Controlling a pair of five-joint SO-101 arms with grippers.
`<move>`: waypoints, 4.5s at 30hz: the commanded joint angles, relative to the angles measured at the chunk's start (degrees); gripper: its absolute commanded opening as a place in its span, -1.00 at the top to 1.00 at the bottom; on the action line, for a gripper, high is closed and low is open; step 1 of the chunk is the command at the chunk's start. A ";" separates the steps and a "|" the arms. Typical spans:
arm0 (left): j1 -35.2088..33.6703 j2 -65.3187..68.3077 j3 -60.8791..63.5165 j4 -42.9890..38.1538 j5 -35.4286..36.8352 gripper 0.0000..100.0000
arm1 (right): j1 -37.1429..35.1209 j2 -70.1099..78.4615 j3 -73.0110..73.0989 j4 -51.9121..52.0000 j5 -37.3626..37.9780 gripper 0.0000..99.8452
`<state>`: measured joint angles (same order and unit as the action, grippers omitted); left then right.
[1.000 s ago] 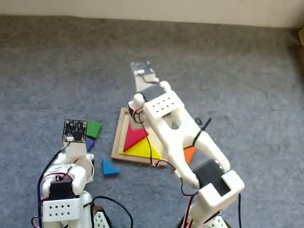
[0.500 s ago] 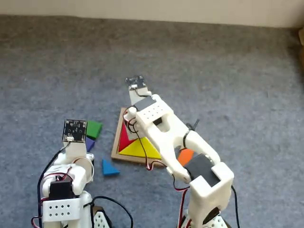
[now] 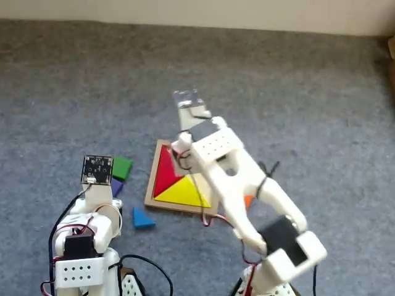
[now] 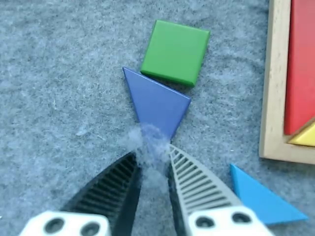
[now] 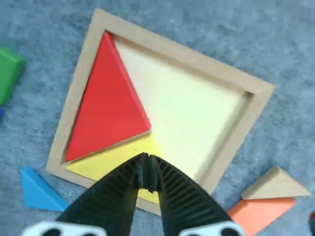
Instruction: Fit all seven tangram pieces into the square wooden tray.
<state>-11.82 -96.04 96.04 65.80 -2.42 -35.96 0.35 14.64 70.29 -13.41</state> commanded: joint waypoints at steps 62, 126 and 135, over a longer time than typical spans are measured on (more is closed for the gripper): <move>0.57 -0.48 1.54 -0.79 -0.18 0.85 | 19.82 -3.74 24.66 -20.44 -9.49 0.47; 0.57 -0.48 1.54 -0.79 -0.18 0.85 | 21.32 -14.11 24.84 -20.53 -6.51 0.48; 0.57 -0.48 1.54 -0.79 -0.18 0.85 | 18.24 -13.49 20.35 -21.67 -11.25 0.48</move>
<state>-11.82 -96.04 96.04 65.80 -2.42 -16.97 -10.99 41.36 48.48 -23.16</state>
